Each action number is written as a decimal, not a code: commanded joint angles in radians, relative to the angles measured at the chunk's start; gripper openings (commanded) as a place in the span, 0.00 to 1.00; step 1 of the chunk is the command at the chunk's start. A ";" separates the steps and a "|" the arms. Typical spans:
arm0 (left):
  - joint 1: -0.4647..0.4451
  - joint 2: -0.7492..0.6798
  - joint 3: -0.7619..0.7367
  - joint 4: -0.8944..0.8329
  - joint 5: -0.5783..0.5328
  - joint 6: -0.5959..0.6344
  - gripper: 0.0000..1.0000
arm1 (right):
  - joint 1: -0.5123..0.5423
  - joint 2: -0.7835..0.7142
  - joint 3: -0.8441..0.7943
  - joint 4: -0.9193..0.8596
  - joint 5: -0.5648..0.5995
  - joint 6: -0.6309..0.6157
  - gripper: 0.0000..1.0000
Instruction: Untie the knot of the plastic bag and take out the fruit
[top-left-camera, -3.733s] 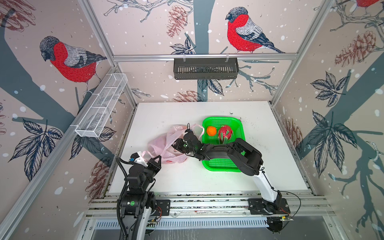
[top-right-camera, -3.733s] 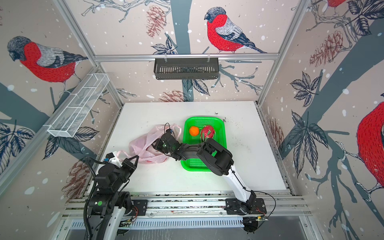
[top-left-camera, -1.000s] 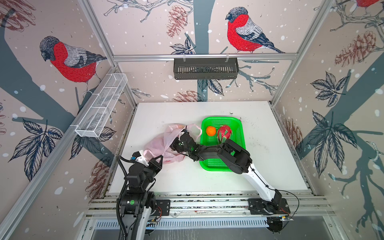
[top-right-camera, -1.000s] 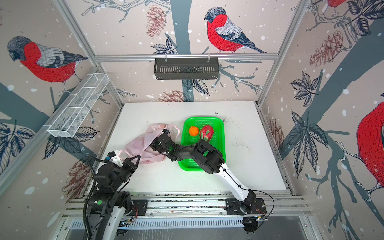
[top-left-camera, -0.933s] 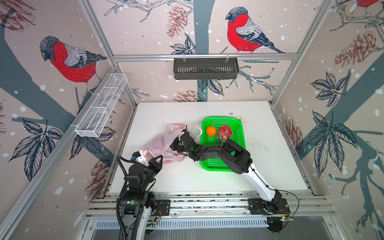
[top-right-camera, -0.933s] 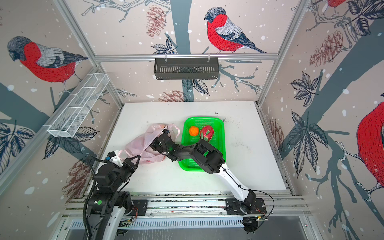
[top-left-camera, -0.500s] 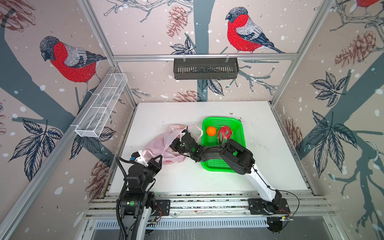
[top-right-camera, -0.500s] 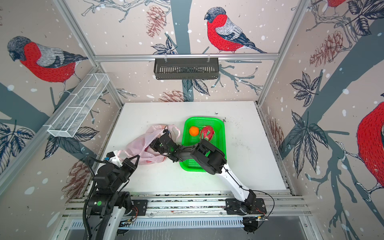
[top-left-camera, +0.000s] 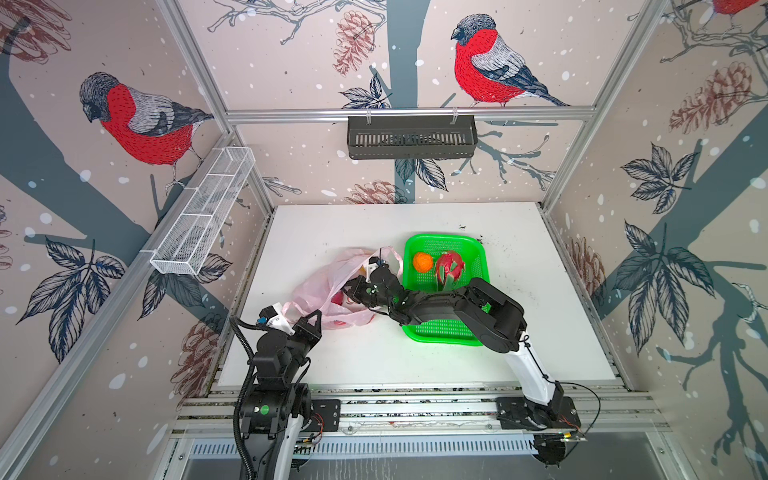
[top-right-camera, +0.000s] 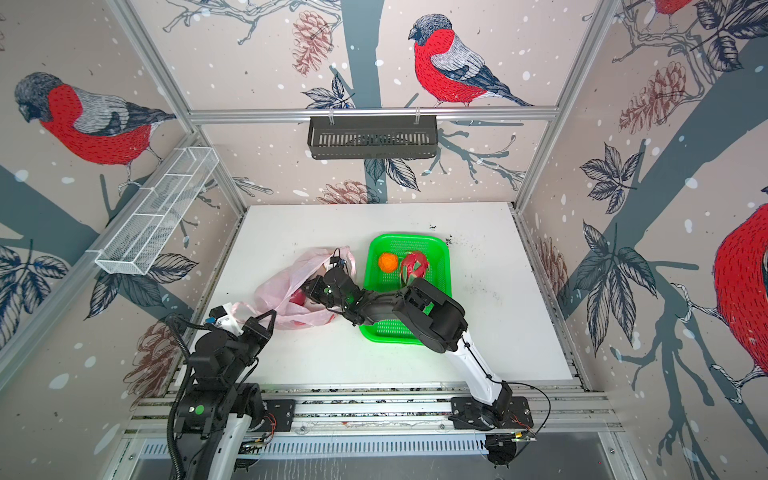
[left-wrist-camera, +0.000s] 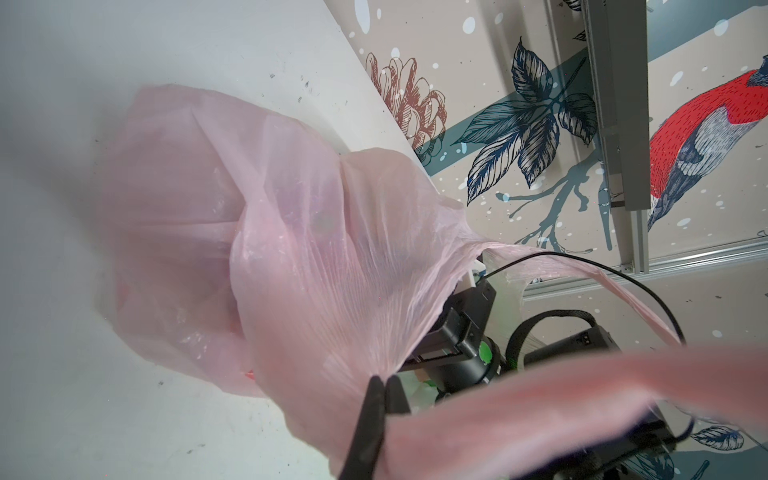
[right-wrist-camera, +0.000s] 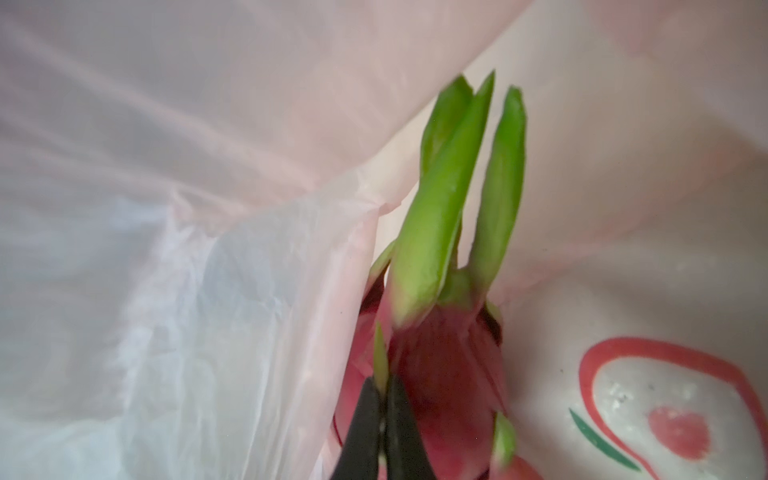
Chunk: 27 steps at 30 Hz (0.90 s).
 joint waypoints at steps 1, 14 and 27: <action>0.000 -0.005 -0.006 0.043 -0.045 -0.008 0.00 | 0.001 -0.046 -0.030 -0.012 0.032 -0.049 0.04; 0.001 -0.023 -0.026 0.062 -0.115 0.010 0.00 | -0.030 -0.185 -0.127 -0.121 0.060 -0.100 0.04; 0.000 0.009 -0.032 0.073 -0.158 0.031 0.00 | -0.059 -0.197 -0.119 -0.337 0.006 -0.164 0.06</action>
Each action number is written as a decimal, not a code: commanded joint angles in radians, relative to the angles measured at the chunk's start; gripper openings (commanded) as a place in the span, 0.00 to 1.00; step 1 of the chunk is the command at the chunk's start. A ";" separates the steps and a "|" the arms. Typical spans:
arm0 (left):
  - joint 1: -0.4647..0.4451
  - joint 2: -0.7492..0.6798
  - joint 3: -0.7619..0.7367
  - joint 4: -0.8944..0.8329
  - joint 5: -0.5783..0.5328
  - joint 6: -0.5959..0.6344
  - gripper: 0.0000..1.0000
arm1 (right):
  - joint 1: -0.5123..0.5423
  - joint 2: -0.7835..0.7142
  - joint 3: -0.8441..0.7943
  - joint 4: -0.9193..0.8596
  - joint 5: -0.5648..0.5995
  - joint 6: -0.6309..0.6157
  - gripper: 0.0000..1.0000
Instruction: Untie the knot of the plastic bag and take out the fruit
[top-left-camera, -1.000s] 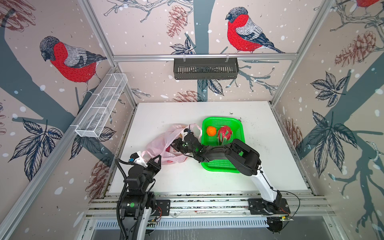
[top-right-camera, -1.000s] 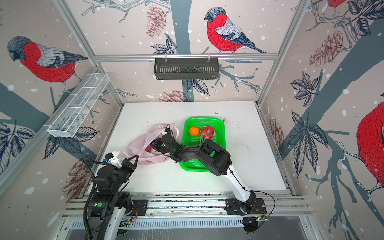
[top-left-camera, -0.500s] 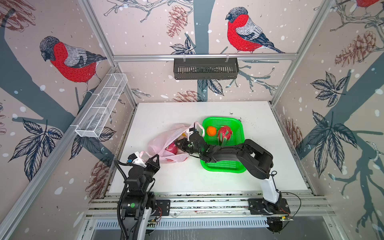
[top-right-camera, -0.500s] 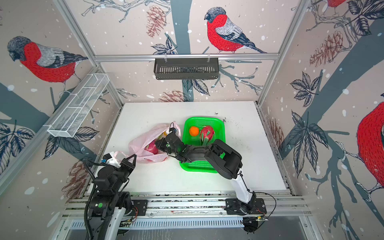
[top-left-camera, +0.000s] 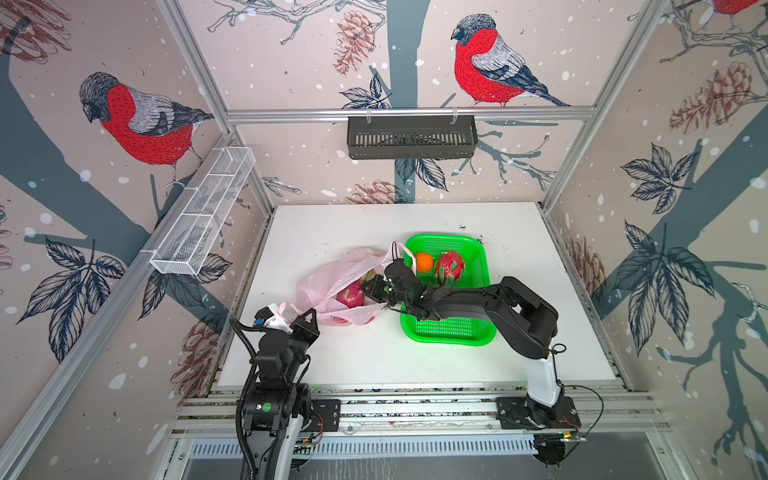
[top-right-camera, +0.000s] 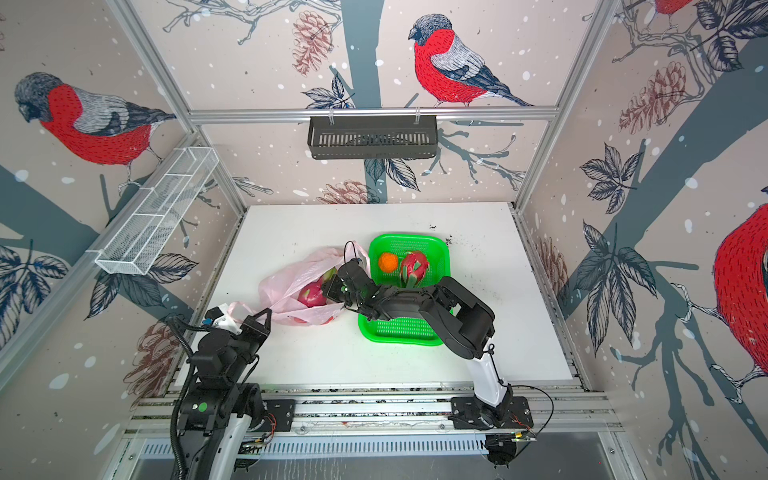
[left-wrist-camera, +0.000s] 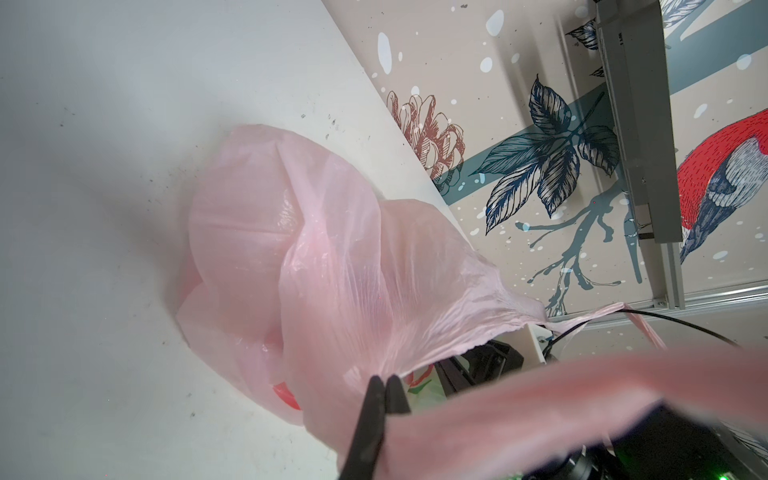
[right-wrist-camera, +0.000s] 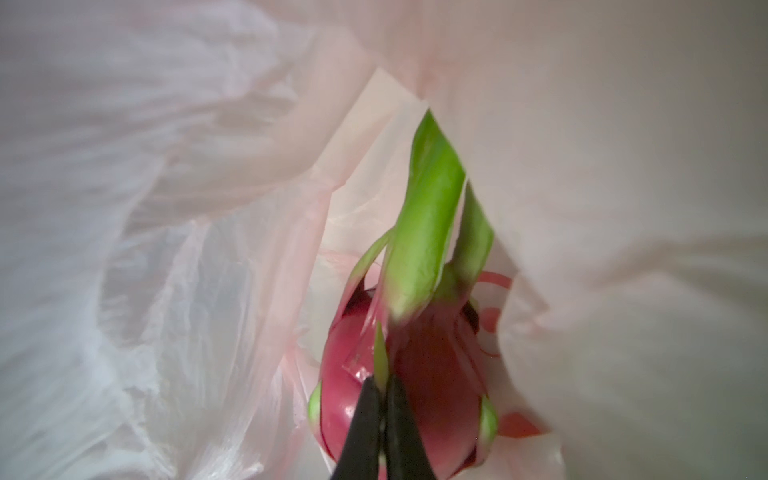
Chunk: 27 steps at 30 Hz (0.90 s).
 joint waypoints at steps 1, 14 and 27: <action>0.000 0.001 -0.003 0.029 -0.050 0.018 0.00 | -0.003 0.008 0.024 -0.079 -0.009 -0.048 0.06; 0.000 0.090 -0.026 0.065 0.040 0.028 0.00 | -0.020 0.084 0.133 -0.200 -0.006 -0.132 0.19; -0.007 0.118 -0.026 0.057 0.039 0.019 0.00 | 0.054 -0.005 0.242 -0.470 0.154 -0.257 0.54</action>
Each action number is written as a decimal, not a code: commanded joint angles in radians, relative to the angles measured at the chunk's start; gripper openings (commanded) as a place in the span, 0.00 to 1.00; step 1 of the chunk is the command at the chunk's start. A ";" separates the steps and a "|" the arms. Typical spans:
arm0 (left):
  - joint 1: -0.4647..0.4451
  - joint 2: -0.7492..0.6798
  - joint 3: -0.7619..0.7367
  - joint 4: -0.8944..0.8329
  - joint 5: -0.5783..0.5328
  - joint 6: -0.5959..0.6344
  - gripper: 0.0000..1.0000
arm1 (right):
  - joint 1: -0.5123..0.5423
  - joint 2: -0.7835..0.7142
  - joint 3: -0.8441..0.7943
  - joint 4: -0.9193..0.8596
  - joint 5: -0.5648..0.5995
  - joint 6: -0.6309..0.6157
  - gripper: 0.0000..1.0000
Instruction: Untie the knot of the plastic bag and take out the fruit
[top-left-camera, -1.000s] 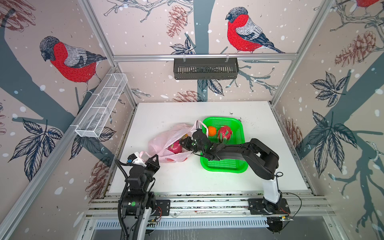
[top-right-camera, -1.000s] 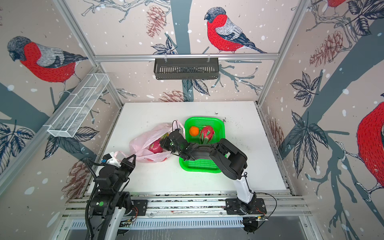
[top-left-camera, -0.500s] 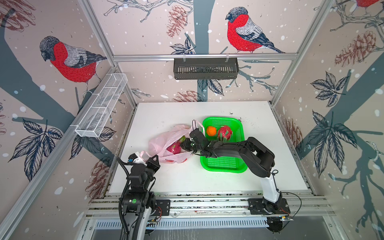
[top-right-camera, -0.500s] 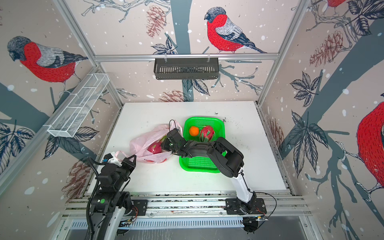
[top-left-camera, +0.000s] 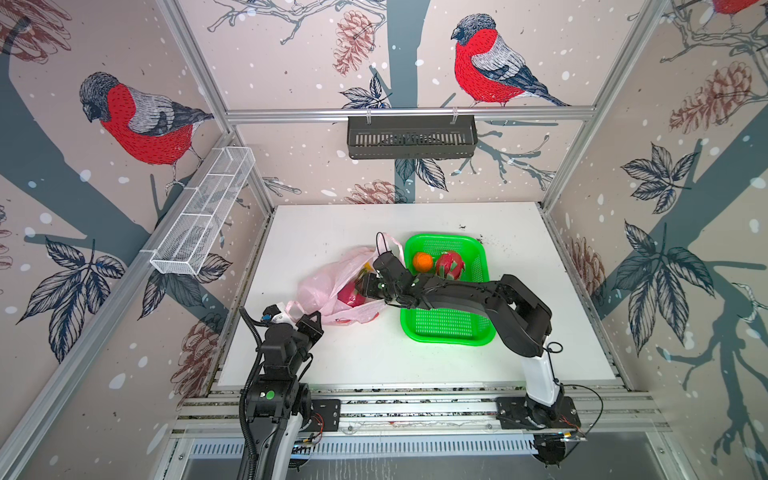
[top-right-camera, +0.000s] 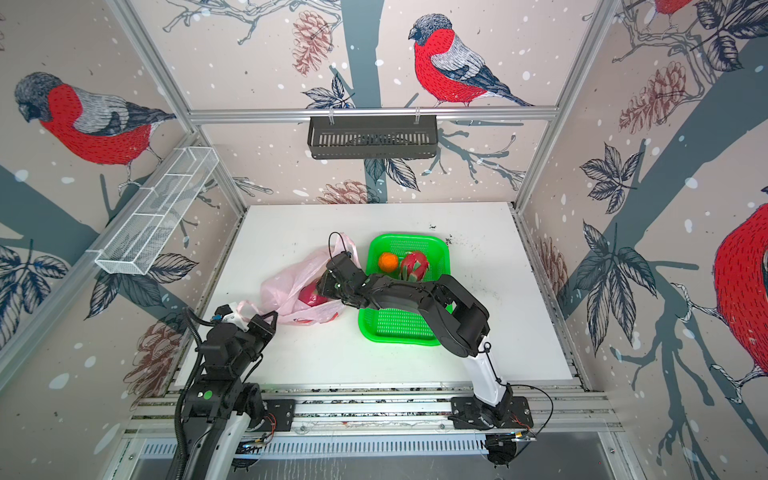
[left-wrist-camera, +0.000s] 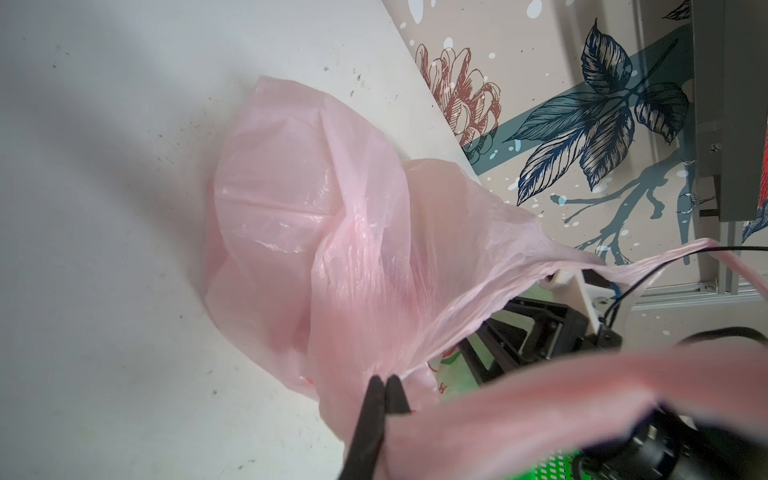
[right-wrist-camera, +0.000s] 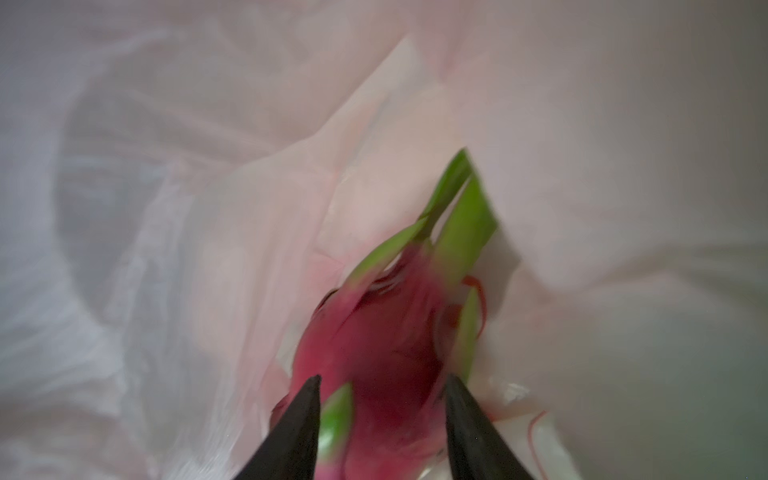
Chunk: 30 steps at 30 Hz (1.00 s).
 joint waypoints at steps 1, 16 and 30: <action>-0.002 -0.003 -0.003 0.029 -0.007 0.002 0.00 | 0.039 -0.038 0.029 -0.134 0.129 -0.054 0.56; -0.002 -0.148 -0.042 0.041 0.024 -0.067 0.00 | 0.132 0.092 0.318 -0.484 0.258 -0.012 0.72; -0.004 -0.158 -0.060 0.082 0.082 -0.076 0.00 | 0.134 0.240 0.556 -0.679 0.316 0.055 0.92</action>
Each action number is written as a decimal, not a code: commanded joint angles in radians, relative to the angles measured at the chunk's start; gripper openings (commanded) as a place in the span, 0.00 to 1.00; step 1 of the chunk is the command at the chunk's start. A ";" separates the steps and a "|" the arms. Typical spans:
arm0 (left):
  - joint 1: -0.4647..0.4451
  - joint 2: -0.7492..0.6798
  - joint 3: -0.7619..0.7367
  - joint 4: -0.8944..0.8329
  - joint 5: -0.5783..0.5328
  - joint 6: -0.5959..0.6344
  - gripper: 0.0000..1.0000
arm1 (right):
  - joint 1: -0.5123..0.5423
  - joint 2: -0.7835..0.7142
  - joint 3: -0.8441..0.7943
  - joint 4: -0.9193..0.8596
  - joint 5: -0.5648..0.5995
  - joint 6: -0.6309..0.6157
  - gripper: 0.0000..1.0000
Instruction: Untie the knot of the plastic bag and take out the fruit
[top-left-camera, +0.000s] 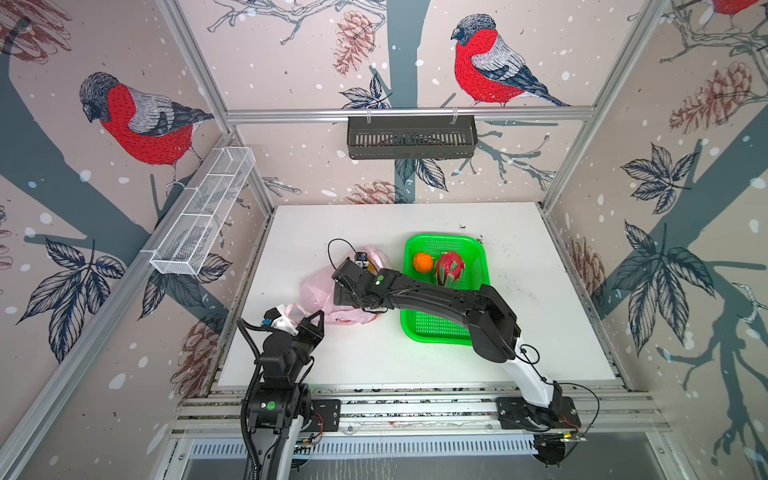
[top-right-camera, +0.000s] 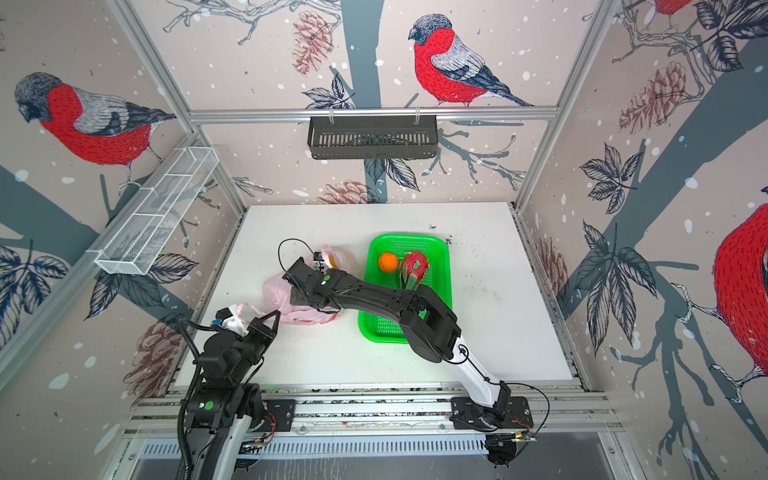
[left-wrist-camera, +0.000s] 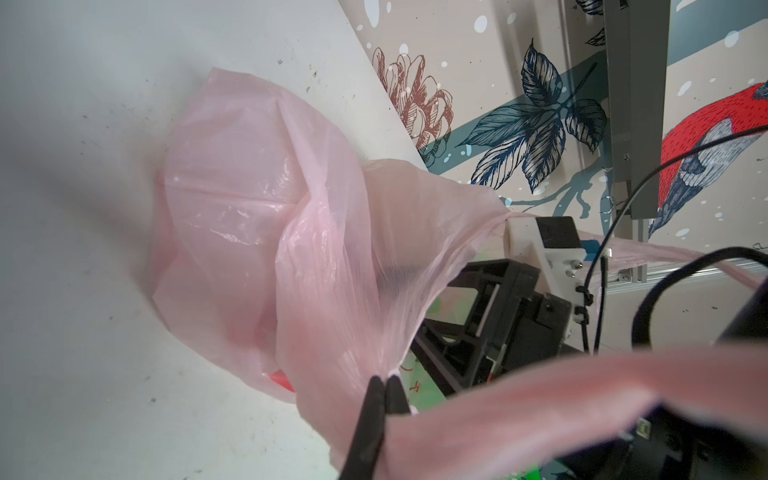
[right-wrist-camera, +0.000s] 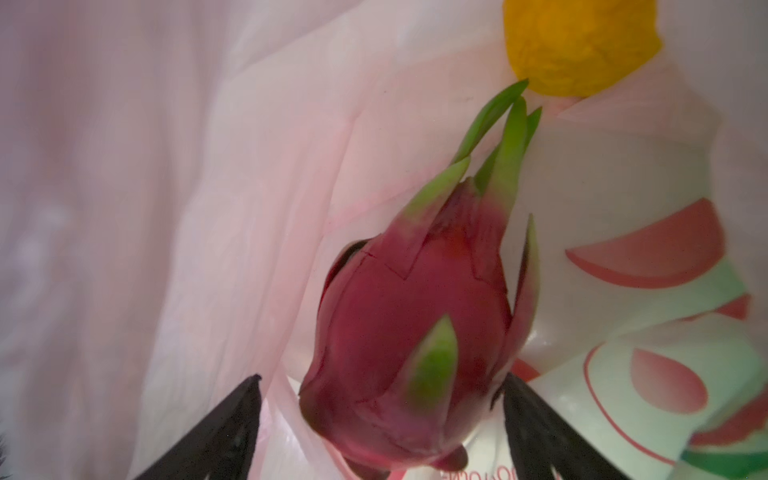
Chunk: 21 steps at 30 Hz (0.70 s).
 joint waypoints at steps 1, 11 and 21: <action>-0.002 -0.003 -0.003 0.054 0.007 0.002 0.00 | -0.003 0.023 0.034 -0.071 0.039 0.037 0.93; -0.001 -0.002 -0.028 0.074 0.036 -0.001 0.00 | -0.024 0.108 0.130 -0.102 0.025 0.061 0.93; -0.002 -0.002 -0.032 0.040 0.042 0.016 0.00 | -0.045 0.147 0.138 -0.060 -0.007 0.082 0.94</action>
